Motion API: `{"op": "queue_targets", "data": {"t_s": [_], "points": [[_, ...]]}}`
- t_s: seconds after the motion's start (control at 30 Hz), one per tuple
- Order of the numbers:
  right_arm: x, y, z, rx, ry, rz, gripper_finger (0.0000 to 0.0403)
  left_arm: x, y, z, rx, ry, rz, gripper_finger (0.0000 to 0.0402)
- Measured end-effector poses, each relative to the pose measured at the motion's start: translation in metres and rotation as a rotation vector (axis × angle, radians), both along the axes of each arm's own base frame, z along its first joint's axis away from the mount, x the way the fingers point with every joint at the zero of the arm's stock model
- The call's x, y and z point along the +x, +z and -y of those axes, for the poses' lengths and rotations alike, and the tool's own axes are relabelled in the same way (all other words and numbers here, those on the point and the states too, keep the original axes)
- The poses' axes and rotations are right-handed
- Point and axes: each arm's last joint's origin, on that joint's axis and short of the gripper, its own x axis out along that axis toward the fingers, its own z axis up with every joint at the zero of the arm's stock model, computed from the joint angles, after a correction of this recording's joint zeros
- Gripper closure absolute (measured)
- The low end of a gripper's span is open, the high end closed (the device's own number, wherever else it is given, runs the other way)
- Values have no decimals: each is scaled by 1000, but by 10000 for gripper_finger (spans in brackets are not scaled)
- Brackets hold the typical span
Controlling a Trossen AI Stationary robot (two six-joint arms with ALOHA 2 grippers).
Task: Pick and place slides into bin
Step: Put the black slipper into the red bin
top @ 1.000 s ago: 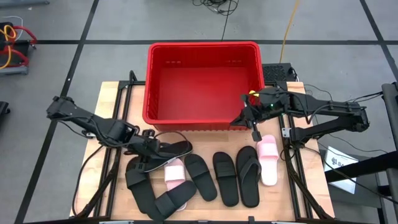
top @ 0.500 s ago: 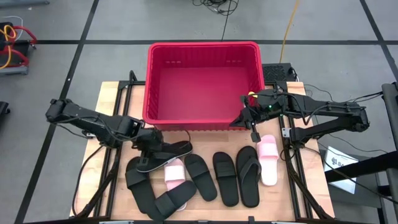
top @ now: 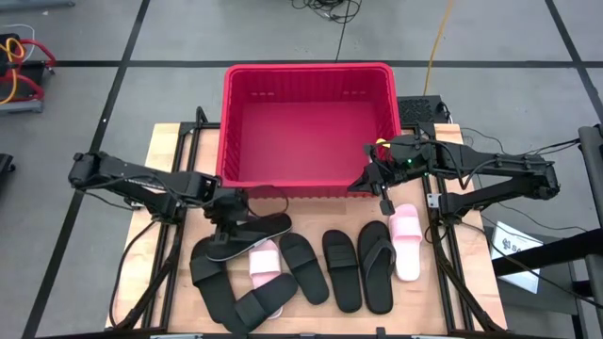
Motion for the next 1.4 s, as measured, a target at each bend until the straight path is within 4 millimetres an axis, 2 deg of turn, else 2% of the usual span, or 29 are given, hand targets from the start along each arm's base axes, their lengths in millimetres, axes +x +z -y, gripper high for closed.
{"op": "queue_targets", "data": {"t_s": [0.3,0.53,0.77,0.9,1.07,1.4], "points": [[0,0,0,-10,5,2,403,2,-3,5,-145,-25,17,275],[0,0,0,-11,3,2,403,1,-3,10,-117,14,-3,275],[0,0,0,-12,1,2,403,-1,-3,19,-101,-75,14,278],[0,0,0,-12,1,2,403,-2,-3,22,-101,-94,13,313],[0,0,0,-12,1,2,403,-3,-4,25,-84,-96,12,388],[0,0,0,-12,1,2,403,0,-2,30,-106,-29,24,399]]}}
